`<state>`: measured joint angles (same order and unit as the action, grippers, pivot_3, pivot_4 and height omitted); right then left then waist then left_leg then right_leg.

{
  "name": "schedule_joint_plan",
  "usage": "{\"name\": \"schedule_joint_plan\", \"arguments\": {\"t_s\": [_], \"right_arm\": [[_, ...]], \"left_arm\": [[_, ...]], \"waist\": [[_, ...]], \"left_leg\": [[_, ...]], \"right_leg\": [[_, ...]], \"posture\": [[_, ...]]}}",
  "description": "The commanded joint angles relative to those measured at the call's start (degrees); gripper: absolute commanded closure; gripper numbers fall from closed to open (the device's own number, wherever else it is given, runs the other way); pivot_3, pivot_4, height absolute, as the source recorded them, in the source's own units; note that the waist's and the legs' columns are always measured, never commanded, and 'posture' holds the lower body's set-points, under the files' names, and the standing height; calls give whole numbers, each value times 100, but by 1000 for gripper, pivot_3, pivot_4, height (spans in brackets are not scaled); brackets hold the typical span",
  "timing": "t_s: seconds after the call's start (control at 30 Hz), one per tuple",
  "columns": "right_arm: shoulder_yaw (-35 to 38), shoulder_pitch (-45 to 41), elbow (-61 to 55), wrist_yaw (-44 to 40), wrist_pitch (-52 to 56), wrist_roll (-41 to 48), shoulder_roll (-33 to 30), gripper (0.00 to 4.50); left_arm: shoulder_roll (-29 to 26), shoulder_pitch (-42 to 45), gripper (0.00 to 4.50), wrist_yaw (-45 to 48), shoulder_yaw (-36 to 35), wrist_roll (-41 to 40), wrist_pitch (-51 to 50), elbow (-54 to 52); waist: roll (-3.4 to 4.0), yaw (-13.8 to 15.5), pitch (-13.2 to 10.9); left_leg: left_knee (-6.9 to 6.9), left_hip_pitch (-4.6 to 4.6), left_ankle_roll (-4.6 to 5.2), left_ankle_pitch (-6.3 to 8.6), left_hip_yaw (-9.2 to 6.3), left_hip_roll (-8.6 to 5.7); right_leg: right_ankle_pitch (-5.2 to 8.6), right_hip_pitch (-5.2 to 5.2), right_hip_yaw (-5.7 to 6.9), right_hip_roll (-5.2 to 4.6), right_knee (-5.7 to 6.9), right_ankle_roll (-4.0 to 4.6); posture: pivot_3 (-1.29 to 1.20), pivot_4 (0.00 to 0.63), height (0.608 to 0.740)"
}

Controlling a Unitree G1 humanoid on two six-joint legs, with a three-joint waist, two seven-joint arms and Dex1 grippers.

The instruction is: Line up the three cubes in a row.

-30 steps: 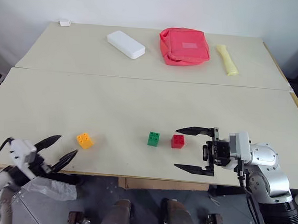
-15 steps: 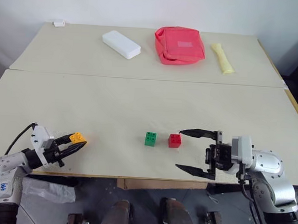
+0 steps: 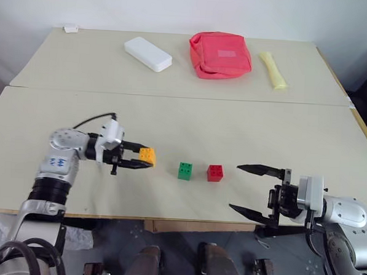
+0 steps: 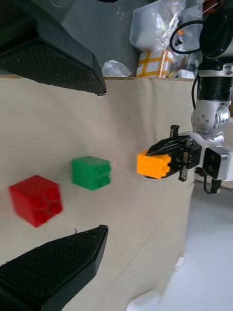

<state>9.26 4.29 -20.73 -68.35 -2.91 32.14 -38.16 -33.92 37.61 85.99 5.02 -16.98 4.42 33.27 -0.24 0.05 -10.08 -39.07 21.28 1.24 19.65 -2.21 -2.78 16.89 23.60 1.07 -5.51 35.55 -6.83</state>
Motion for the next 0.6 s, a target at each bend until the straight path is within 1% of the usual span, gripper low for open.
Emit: {"name": "schedule_joint_plan", "arguments": {"t_s": [0.03, 0.2, 0.33, 0.47, 0.53, 0.6], "right_arm": [[271, 149, -197, 118, -156, 9, -50, 0], [356, 537, -405, 314, -204, -35, 22, 0], [327, 632, -481, 375, -187, -14, 6, 0], [324, 650, -427, 335, -192, 11, -21, 0], [309, 627, -356, 302, -209, 0, -20, 0], [331, 563, -291, 330, -154, 58, 1, 0]], "left_arm": [[52, 240, 2987, 296, 63, 192, 456, 501], [262, 411, 2987, 307, 83, 261, 805, 1030], [258, 442, 2987, 460, 179, 322, 836, 1170], [245, 522, 2987, 283, 116, 335, 1008, 1288], [227, 515, 2265, 280, 31, 201, 862, 1115], [117, 420, 1737, 320, -63, 27, 605, 732]], "waist": [[0, 0, 0], [-1, 32, 0], [-1, 80, 0], [-1, 118, 0], [-1, 129, 0], [-1, 129, -1]], "left_leg": [[-1, 0, 0, 0, 0, 1], [-4, 0, 1, 0, -1, 0], [-5, 0, 1, 0, -1, -1], [-6, -1, 1, -1, -1, 1], [-6, -1, 1, -1, -2, 1], [-6, 0, 1, -1, -2, 0]], "right_leg": [[0, 0, -1, 0, 0, 0], [0, -1, -1, -4, 2, 0], [0, -2, -2, -6, 2, -1], [0, -2, -3, -5, 2, -1], [0, -2, -2, -5, 2, -1], [0, -2, -2, -5, 2, -1]], "posture": [[0, 150, 740], [0, 150, 740], [0, 150, 740], [0, 150, 740], [0, 150, 740], [0, 150, 740]]}}
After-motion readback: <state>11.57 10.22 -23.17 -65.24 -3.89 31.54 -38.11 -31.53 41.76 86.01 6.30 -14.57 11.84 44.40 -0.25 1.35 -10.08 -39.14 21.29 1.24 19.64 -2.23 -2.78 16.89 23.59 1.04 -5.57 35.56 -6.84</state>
